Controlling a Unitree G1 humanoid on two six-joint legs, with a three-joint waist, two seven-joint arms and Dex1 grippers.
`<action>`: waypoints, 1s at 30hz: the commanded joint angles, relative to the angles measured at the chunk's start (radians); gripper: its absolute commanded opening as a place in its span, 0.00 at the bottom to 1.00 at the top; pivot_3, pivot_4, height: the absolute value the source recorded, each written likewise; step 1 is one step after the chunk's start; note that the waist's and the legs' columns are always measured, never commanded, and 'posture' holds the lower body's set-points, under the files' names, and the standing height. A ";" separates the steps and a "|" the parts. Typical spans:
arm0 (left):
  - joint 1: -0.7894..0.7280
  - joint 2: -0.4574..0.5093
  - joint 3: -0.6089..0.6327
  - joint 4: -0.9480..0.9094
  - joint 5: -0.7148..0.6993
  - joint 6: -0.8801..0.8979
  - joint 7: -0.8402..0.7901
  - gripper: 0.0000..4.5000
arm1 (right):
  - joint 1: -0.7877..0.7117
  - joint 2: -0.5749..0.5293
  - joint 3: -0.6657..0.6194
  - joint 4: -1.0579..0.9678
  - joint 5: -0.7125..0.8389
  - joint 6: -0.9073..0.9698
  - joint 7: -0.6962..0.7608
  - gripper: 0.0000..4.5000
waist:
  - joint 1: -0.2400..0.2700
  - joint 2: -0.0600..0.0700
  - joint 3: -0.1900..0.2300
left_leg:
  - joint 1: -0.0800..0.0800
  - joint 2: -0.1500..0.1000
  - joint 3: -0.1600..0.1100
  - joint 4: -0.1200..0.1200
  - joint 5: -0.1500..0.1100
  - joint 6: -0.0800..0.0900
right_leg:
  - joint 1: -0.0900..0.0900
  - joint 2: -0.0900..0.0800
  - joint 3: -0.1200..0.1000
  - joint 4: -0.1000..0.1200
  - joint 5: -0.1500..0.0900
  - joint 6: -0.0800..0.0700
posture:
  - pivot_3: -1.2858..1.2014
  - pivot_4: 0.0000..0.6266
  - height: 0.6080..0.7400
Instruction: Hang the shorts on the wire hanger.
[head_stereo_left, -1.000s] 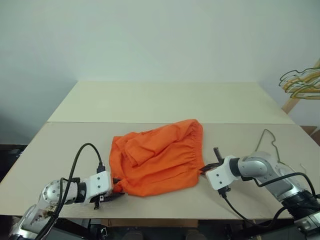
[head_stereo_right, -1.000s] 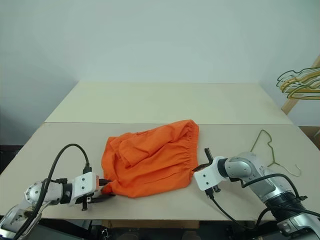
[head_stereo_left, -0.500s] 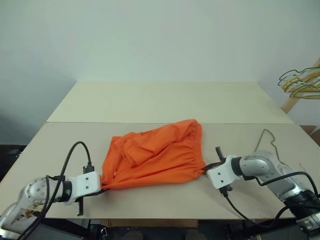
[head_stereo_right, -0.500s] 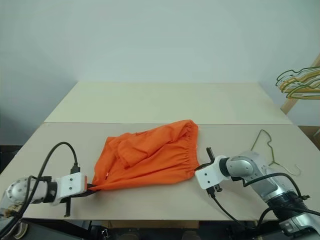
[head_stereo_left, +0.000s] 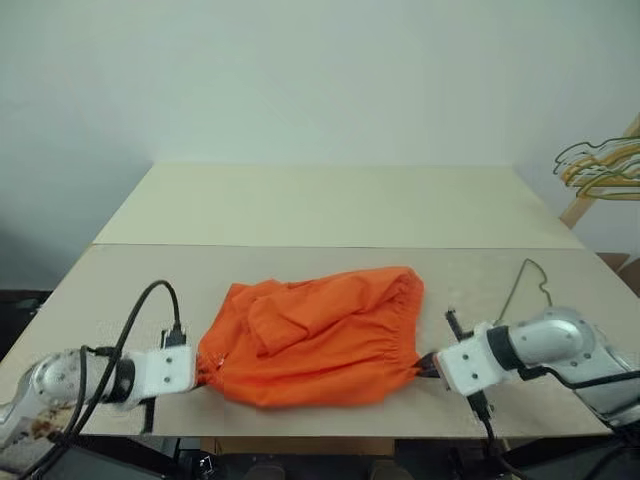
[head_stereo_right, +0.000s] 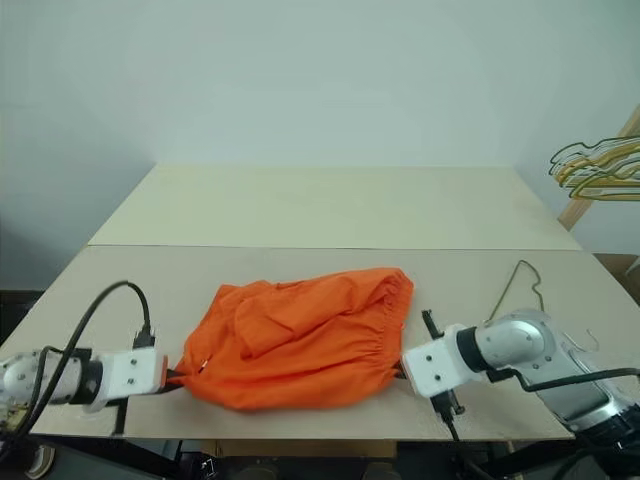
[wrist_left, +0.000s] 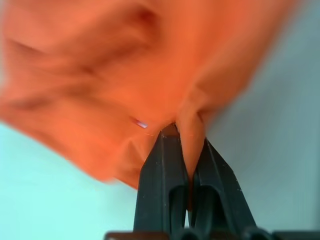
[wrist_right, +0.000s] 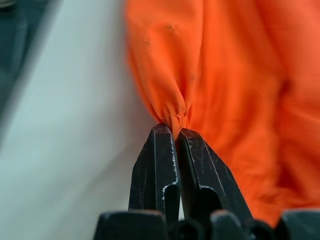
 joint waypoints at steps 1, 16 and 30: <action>-0.364 -0.174 -0.003 0.161 0.125 0.117 0.345 0.00 | -0.300 0.104 -0.077 0.255 -0.144 0.062 -0.277 0.00 | 0.004 -0.002 0.000 | 0.002 0.000 -0.001 0.000 0.000 -0.001 | 0.001 0.000 -0.001 0.000 0.001 0.000 | 0.55 0.00 1.00; -0.423 -0.173 0.261 -0.037 -0.070 0.037 0.424 0.00 | -0.409 0.202 -0.136 0.372 -0.311 -0.281 -0.754 0.00 | -0.086 -0.008 -0.007 | -0.037 -0.017 -0.016 -0.002 0.004 -0.014 | -0.056 -0.014 -0.008 0.023 0.004 -0.001 | 0.55 0.00 1.00; 0.514 0.087 0.237 -0.241 0.052 -0.138 -0.033 0.00 | -0.006 -0.030 0.088 0.217 -0.226 -0.519 -0.230 0.00 | -0.030 -0.001 0.009 | 0.023 -0.011 -0.009 -0.003 -0.007 0.007 | 0.008 -0.006 -0.002 0.006 -0.005 -0.004 | 0.56 0.00 1.00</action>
